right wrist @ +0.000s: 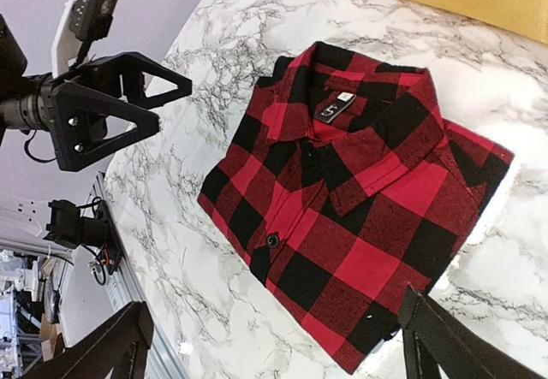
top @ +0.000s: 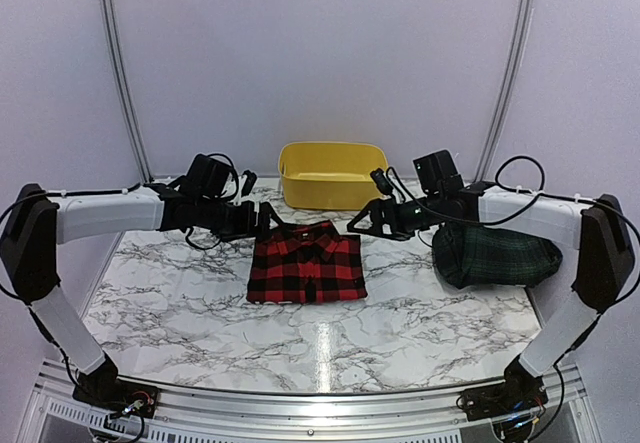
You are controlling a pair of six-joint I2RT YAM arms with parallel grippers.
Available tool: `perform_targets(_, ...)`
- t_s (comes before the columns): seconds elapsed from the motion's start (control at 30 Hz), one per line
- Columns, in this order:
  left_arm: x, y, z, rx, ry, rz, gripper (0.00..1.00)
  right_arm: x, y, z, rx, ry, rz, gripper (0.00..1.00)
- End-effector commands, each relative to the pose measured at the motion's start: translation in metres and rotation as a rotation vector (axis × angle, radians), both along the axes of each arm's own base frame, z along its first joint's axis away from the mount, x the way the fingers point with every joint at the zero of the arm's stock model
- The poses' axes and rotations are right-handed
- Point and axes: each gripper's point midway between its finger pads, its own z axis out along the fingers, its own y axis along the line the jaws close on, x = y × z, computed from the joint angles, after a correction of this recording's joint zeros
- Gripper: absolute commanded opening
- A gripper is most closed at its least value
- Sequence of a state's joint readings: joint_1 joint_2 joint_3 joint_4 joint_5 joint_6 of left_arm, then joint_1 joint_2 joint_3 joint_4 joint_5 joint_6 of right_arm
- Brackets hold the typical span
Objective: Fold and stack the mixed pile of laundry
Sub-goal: Move the square-folded shirt to the center of the board, then pick up the square-folded shirt from the center of the board.
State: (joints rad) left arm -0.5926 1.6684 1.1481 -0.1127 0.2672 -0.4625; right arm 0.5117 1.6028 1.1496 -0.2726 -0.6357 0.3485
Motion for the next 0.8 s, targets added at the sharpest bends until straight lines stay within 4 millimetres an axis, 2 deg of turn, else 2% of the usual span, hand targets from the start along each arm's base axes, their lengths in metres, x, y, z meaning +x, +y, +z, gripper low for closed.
perform_targets(0.0, -0.016, 0.017, -0.014, 0.045, 0.053, 0.021, 0.99, -0.005, -0.011, -0.04, -0.084, 0.099, -0.042, 0.96)
perform_targets(0.07, -0.022, 0.007, -0.014, 0.039, 0.045, -0.029, 0.99, -0.006, -0.013, -0.059, -0.111, 0.16, -0.062, 0.95)
perform_targets(0.13, -0.027, -0.013, -0.008, 0.13, -0.046, -0.103, 0.99, -0.008, -0.019, -0.066, -0.101, 0.202, -0.096, 0.95)
perform_targets(0.23, -0.049, -0.057, -0.006, 0.265, -0.188, -0.284, 0.99, -0.005, -0.035, -0.054, -0.009, 0.22, -0.158, 0.95)
perform_targets(0.33, -0.072, -0.099, -0.022, 0.384, -0.304, -0.463, 0.99, -0.002, -0.053, -0.046, 0.009, 0.217, -0.197, 0.95)
perform_targets(0.43, -0.082, -0.134, -0.034, 0.487, -0.419, -0.585, 0.98, -0.002, -0.065, -0.046, 0.016, 0.231, -0.226, 0.95)
perform_targets(0.6, -0.088, -0.17, -0.059, 0.583, -0.509, -0.701, 0.91, -0.006, -0.081, -0.048, 0.034, 0.26, -0.27, 0.95)
perform_targets(0.77, -0.083, -0.184, -0.084, 0.632, -0.533, -0.758, 0.78, -0.011, -0.083, -0.054, 0.049, 0.28, -0.282, 0.95)
